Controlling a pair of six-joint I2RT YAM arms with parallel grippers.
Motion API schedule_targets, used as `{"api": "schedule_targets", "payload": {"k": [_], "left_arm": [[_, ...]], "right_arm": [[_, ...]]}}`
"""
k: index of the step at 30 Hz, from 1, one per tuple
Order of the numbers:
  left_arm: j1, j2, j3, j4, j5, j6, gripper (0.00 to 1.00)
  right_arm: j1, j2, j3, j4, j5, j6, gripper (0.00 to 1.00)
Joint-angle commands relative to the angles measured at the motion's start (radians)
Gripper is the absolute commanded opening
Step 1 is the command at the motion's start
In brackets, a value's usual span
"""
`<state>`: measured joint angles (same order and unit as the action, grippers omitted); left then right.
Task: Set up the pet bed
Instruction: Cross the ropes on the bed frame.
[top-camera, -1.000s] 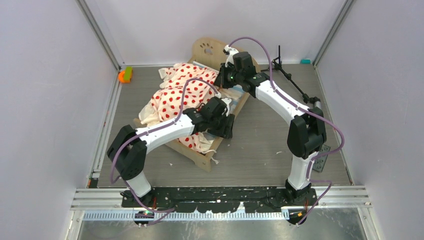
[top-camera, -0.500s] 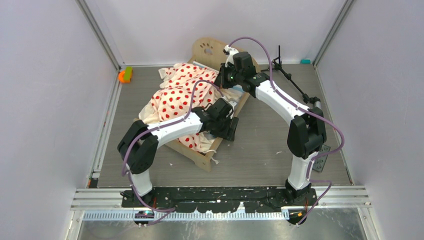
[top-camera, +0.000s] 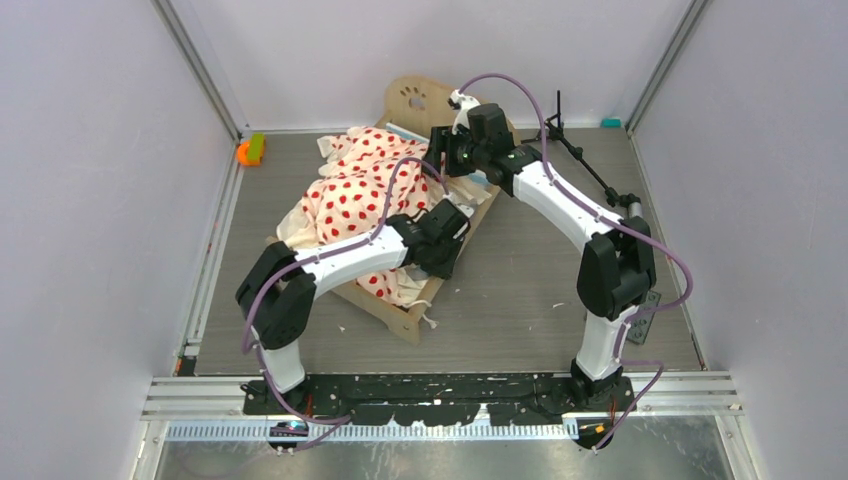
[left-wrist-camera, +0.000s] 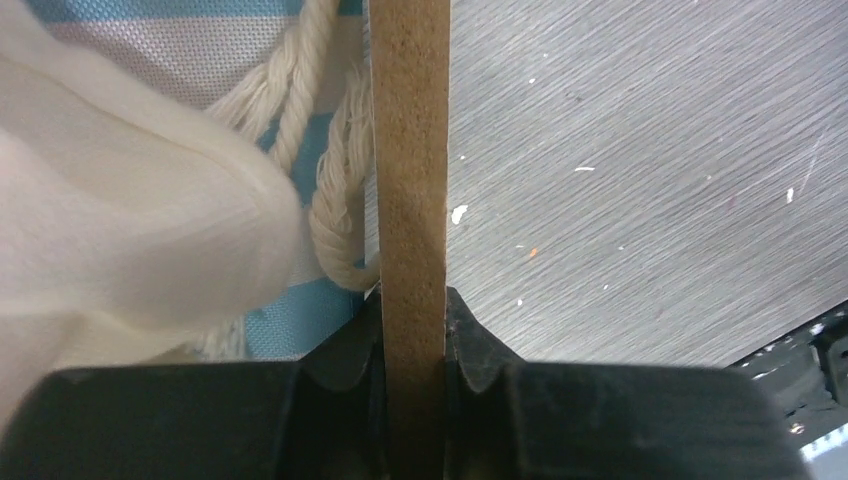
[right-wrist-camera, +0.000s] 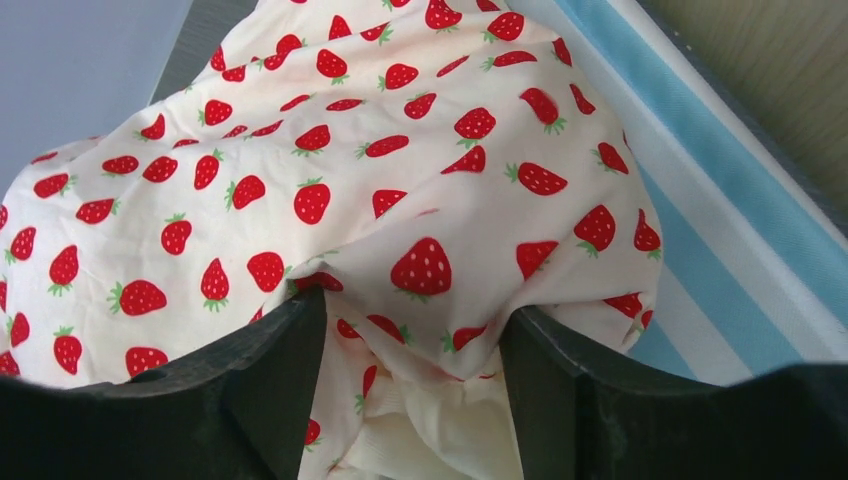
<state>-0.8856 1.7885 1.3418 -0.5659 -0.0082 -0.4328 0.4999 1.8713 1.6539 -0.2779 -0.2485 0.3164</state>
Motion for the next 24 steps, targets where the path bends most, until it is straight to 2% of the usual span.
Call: {"api": "schedule_targets", "payload": {"k": [1,7,11,18,24], "left_arm": [[-0.005,-0.059,0.055,0.003,0.033,-0.01,0.0],[-0.002,-0.077,0.104,-0.036,0.029,0.001,0.0],[0.013,-0.132,0.139,-0.04,0.055,0.005,0.0],[0.056,-0.201,0.16,-0.043,0.111,0.005,0.0],[0.047,-0.175,0.057,0.024,0.145,0.003,0.0]], "right_arm": [[-0.005,-0.159,-0.016,0.014,0.049,-0.032,0.72],[-0.005,-0.353,-0.091,-0.035,0.116,-0.065,0.78],[-0.005,-0.566,-0.314,0.027,0.2,-0.007,0.81],[-0.005,-0.922,-0.691,0.112,0.295,0.219,0.81],[-0.006,-1.097,-0.865,0.088,0.327,0.253,0.81]]}}
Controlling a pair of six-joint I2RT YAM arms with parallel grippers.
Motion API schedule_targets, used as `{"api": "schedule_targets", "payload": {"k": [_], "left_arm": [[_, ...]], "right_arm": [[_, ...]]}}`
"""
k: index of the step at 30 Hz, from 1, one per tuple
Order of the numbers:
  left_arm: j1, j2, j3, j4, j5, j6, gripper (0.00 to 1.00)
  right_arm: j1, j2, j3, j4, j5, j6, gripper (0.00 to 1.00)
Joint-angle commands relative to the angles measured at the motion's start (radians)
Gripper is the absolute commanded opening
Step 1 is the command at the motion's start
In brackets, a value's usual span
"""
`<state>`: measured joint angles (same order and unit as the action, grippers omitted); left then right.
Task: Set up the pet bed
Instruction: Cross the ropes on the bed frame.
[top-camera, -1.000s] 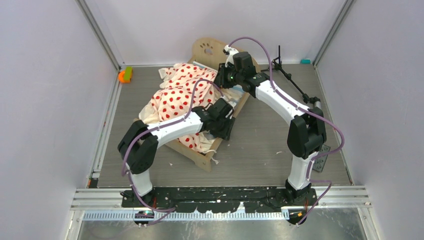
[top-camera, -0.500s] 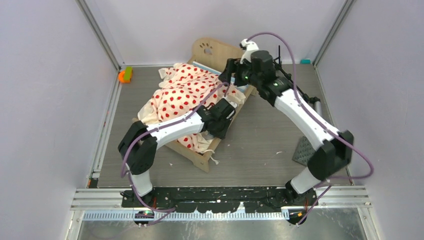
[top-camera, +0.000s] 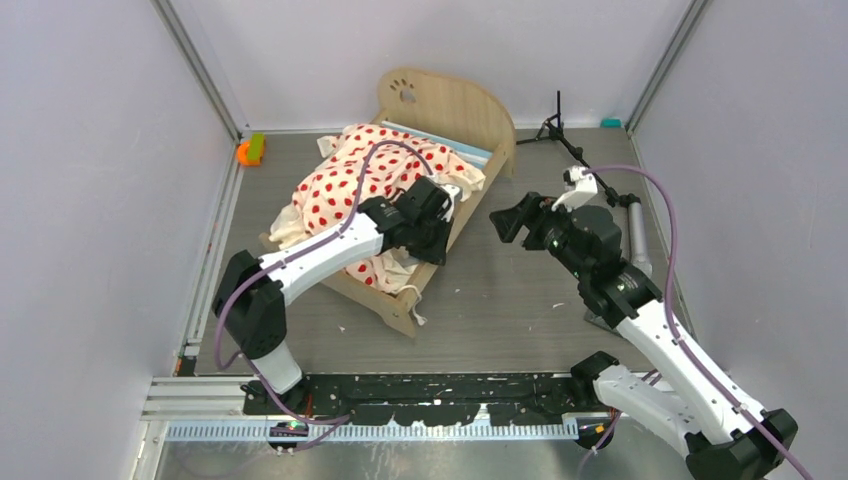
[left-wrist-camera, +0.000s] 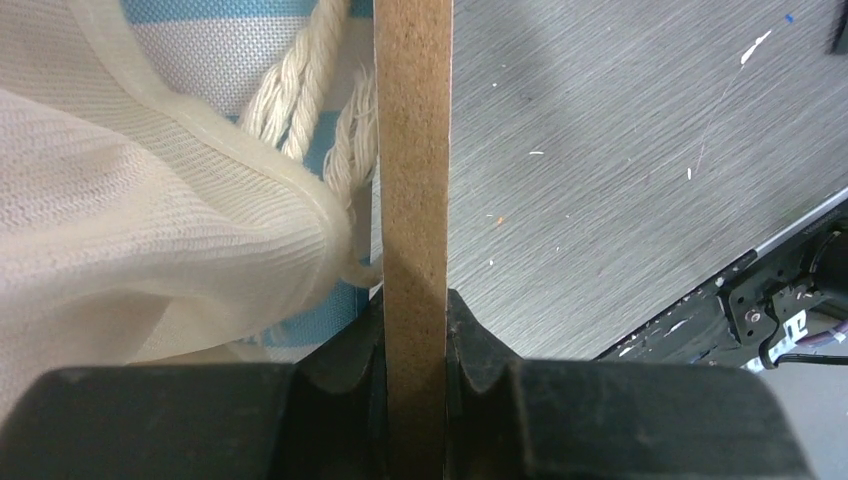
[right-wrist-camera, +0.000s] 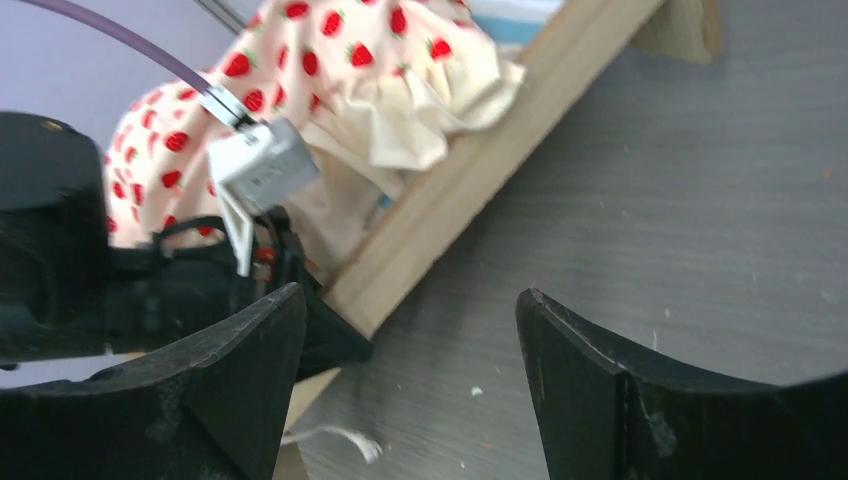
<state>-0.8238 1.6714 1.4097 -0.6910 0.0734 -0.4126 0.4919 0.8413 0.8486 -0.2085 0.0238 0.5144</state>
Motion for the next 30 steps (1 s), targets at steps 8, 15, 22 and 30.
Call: {"api": "schedule_targets", "payload": {"k": [8,15,22,30], "left_arm": [[-0.074,0.004,-0.091,0.202,-0.012,-0.009,0.0],[-0.093,0.019,-0.082,0.196,-0.028,-0.01,0.25],[-0.095,0.005,-0.029,0.138,-0.043,0.006,0.44],[-0.095,-0.005,-0.009,0.094,-0.06,0.006,0.44]], "right_arm": [[0.003,-0.127,-0.111,-0.042,0.081,0.041,0.81],[0.003,-0.147,-0.125,-0.055,0.079,0.042,0.81],[0.003,-0.161,-0.136,-0.055,0.071,0.057,0.81],[0.003,-0.17,-0.149,-0.054,0.065,0.065,0.81]]}}
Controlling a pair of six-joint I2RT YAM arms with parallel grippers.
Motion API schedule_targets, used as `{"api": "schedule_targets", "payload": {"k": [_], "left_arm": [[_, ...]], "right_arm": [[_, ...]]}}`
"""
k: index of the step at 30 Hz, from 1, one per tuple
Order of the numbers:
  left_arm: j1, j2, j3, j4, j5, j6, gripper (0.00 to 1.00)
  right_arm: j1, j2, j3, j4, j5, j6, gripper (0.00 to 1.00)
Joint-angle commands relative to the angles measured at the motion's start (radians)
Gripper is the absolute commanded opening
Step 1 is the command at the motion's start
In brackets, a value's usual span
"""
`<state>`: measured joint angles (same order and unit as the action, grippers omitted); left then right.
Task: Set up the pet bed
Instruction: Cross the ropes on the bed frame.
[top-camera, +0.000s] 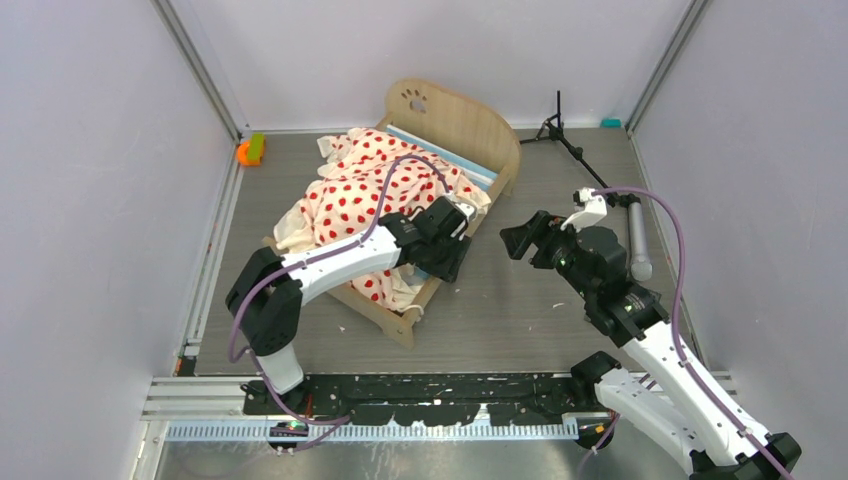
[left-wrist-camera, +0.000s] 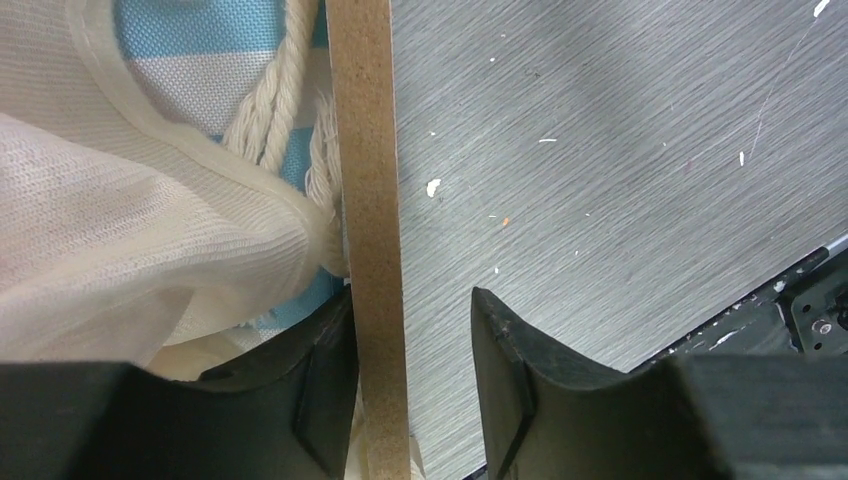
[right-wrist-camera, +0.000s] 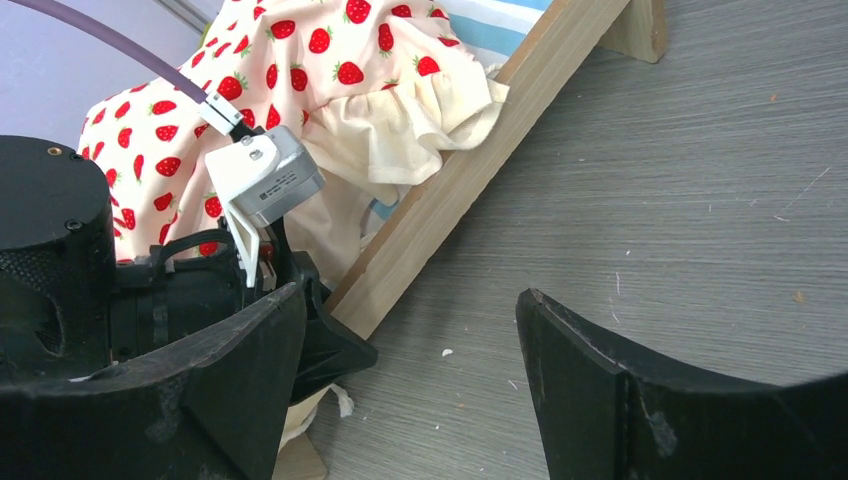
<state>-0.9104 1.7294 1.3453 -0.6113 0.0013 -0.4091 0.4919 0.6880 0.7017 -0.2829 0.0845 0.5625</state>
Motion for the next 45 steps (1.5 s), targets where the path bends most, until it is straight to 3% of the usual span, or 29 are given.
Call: {"api": "schedule_targets", "payload": {"k": [1,12,21,27,32,45], "left_arm": [[-0.008,-0.064,0.053,0.014,0.012,0.003,0.42],[-0.008,-0.039,0.053,0.003,0.03,0.001,0.0],[0.004,-0.12,0.217,-0.076,0.006,0.026,0.0],[0.043,-0.175,0.334,-0.108,0.012,0.026,0.0],[0.078,-0.233,0.325,-0.084,0.008,-0.002,0.0],[0.138,-0.352,0.265,0.011,0.022,-0.064,0.0]], "right_arm": [[0.002,-0.017,-0.003,0.022,0.004,0.017,0.81],[0.003,-0.016,-0.01,0.03,-0.006,0.024,0.81],[0.003,-0.088,-0.077,0.067,-0.027,0.159,0.81],[0.003,-0.164,-0.195,0.289,-0.115,0.357,0.78],[0.003,-0.147,-0.319,0.541,-0.144,0.5,0.74],[0.008,0.38,-0.375,1.271,-0.249,0.751,0.6]]}}
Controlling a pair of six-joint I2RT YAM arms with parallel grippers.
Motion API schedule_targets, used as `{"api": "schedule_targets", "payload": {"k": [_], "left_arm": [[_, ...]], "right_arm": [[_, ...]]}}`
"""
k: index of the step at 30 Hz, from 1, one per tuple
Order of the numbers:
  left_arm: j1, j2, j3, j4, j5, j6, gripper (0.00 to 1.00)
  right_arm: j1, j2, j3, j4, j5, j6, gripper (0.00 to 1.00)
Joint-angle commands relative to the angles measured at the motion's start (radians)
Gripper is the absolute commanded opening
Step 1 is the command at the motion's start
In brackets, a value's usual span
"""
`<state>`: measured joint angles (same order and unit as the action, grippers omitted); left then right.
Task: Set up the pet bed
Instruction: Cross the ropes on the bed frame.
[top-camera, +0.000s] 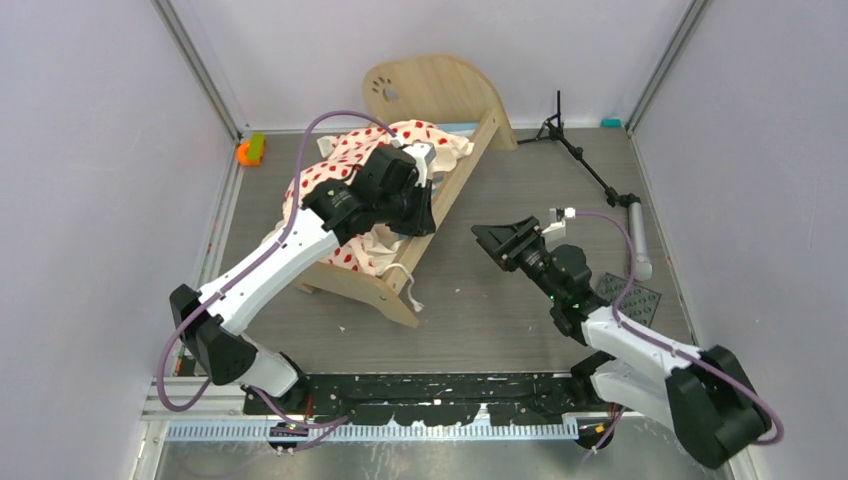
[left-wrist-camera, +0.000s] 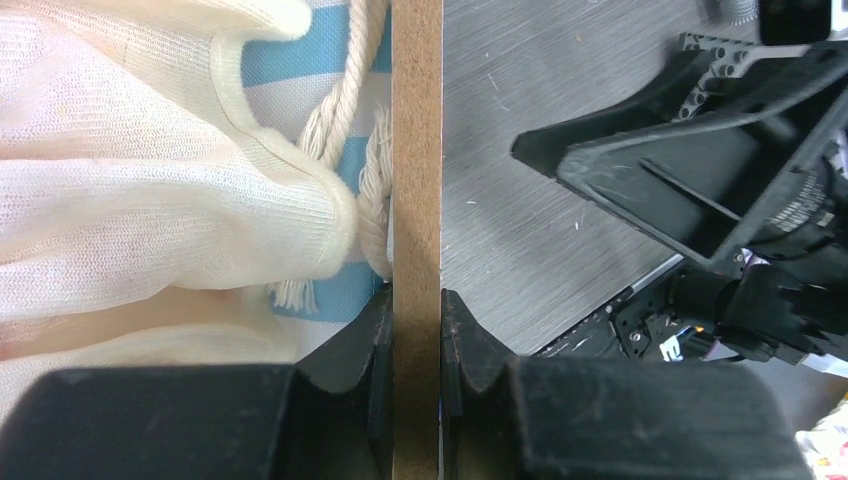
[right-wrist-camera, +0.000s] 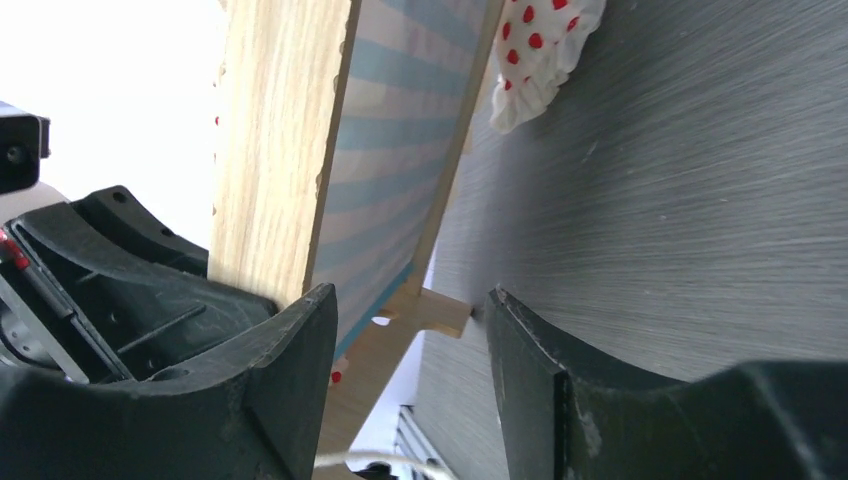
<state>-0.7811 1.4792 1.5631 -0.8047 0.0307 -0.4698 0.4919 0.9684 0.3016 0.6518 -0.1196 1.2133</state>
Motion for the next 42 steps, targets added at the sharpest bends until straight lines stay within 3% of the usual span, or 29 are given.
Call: {"api": "schedule_targets", "payload": {"k": [1,9,18,27,42], "left_arm": [[0.011,-0.103,0.049,0.204,-0.006,-0.004,0.0],[0.022,-0.111,0.049,0.215,-0.005,-0.004,0.0],[0.031,-0.11,0.047,0.221,0.006,-0.007,0.0],[0.038,-0.114,0.046,0.224,0.012,-0.006,0.0],[0.043,-0.108,0.037,0.231,0.027,-0.009,0.0]], "right_arm": [[0.01,0.138,0.033,0.377,-0.055,0.116,0.59],[0.074,0.34,0.055,0.602,-0.067,0.201,0.55],[0.151,0.427,0.106,0.633,-0.047,0.195,0.55],[0.161,0.453,0.079,0.635,-0.015,0.191,0.47],[0.18,0.527,0.117,0.697,-0.04,0.209,0.45]]}}
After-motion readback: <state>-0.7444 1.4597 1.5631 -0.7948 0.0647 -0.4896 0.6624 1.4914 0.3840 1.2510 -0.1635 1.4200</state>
